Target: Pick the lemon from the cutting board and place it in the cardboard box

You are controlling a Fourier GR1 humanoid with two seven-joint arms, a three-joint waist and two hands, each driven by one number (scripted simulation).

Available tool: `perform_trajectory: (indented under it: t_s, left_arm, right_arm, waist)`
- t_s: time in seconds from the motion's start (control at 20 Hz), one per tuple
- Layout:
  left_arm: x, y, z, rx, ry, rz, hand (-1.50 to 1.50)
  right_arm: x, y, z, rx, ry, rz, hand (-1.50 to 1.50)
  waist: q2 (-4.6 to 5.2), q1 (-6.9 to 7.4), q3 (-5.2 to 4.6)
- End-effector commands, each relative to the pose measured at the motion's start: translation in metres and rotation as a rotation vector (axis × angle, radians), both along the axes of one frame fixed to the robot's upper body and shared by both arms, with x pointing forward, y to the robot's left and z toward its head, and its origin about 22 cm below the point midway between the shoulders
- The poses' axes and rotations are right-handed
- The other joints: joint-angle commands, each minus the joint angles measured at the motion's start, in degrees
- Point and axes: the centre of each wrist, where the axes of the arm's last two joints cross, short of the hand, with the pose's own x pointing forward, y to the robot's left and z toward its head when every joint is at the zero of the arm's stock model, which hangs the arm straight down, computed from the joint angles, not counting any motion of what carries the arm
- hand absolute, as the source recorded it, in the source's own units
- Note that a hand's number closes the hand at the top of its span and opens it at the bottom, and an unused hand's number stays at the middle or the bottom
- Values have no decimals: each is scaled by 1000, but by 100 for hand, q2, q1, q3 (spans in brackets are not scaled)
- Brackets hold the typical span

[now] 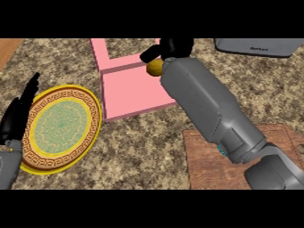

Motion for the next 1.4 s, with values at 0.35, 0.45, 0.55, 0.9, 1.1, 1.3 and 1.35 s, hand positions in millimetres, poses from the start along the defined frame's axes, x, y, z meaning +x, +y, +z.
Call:
perform_trajectory:
  t_s: [0.35,0.45,0.55,0.9,1.1,1.3,1.35]
  left_arm:
    - [-5,11,4,4,1,21,0]
    - [-7,-8,-7,-8,6,25,0]
    - [-17,17,-7,-7,26,51,0]
    - [-33,40,-10,-1,47,137,0]
    - [-45,44,-18,-4,60,154,0]
    - [-48,35,-14,-9,60,177,0]
    - [-49,46,-20,3,42,167,0]
  right_arm:
    - [1,3,11,187,-342,-80,-150]
    - [4,1,19,225,-369,-76,-150]
    - [-2,-2,5,263,-381,-75,-150]
    - [-13,-40,-10,337,-399,-65,-150]
    - [-37,-60,-22,354,-372,-77,-150]
    - [-61,-110,-22,311,-367,-76,-150]
    - [-69,-127,-19,301,-375,-64,-150]
  waist:
    - [-48,-72,4]
    - [-67,-238,7]
    - [-130,-325,6]
    - [-235,-743,7]
    - [-288,-880,4]
    - [-316,-963,5]
    - [-269,-899,3]
